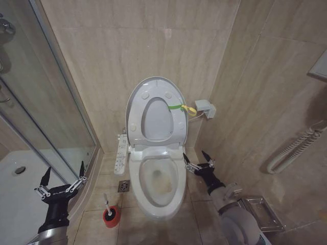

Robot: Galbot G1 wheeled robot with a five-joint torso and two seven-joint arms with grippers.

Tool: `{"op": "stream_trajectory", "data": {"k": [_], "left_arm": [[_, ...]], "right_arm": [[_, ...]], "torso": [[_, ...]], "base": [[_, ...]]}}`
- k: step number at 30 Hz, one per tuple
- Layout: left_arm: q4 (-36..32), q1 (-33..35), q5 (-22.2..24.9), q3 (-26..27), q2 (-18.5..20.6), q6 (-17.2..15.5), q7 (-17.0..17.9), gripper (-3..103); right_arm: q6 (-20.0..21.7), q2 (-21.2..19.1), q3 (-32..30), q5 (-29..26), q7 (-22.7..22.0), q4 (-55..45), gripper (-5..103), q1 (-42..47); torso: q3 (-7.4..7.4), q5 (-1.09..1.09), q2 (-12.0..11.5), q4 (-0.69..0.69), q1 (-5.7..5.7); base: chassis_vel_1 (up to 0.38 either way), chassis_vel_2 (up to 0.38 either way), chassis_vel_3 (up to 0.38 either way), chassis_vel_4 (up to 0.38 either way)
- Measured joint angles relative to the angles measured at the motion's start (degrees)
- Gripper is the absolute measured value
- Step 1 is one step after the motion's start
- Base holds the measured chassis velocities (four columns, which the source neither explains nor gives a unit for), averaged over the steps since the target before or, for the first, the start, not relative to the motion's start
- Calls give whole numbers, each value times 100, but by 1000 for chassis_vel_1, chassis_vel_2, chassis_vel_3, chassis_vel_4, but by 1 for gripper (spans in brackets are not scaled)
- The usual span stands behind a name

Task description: Open the toilet lid, clean the toilet bowl with a toilet brush, close the toilet lid, and flush.

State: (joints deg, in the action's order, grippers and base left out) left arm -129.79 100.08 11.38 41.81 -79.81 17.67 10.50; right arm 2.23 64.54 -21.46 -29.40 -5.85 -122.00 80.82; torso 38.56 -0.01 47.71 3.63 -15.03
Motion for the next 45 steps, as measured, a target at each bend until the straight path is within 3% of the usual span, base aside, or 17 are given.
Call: {"op": "stream_trajectory", "data": {"k": [10, 13, 19, 27, 30, 45], "left_arm": [[0, 0, 0, 0, 0, 0, 0, 100], [0, 0, 0, 0, 0, 0, 0, 100], [0, 0, 0, 0, 0, 0, 0, 100], [0, 0, 0, 0, 0, 0, 0, 100], [0, 0, 0, 0, 0, 0, 0, 100], [0, 0, 0, 0, 0, 0, 0, 100]], "right_arm": [[-264, 97, -198, 225, -7, -94, 100, 221], [-491, 173, -321, 759, 20, -263, 100, 329], [-740, 303, -460, 1270, 110, -566, 100, 696], [-584, 756, -527, 1818, -195, -1136, 100, 1395], [-646, 1067, -514, 2311, -281, -1212, 100, 1678], [-842, 1405, -604, 2508, -602, -1103, 100, 1956]], "torso": [[0, 1, 0, 1, 0], [0, 1, -1, 0, 0], [0, 0, -1, 1, 0], [0, 0, -1, 2, 0], [0, 0, 0, 2, 0], [0, 0, -1, 2, 0]], "base": [[0, 0, 0, 0], [0, 0, 0, 0], [0, 0, 0, 0], [0, 0, 0, 0], [0, 0, 0, 0], [0, 0, 0, 0]]}}
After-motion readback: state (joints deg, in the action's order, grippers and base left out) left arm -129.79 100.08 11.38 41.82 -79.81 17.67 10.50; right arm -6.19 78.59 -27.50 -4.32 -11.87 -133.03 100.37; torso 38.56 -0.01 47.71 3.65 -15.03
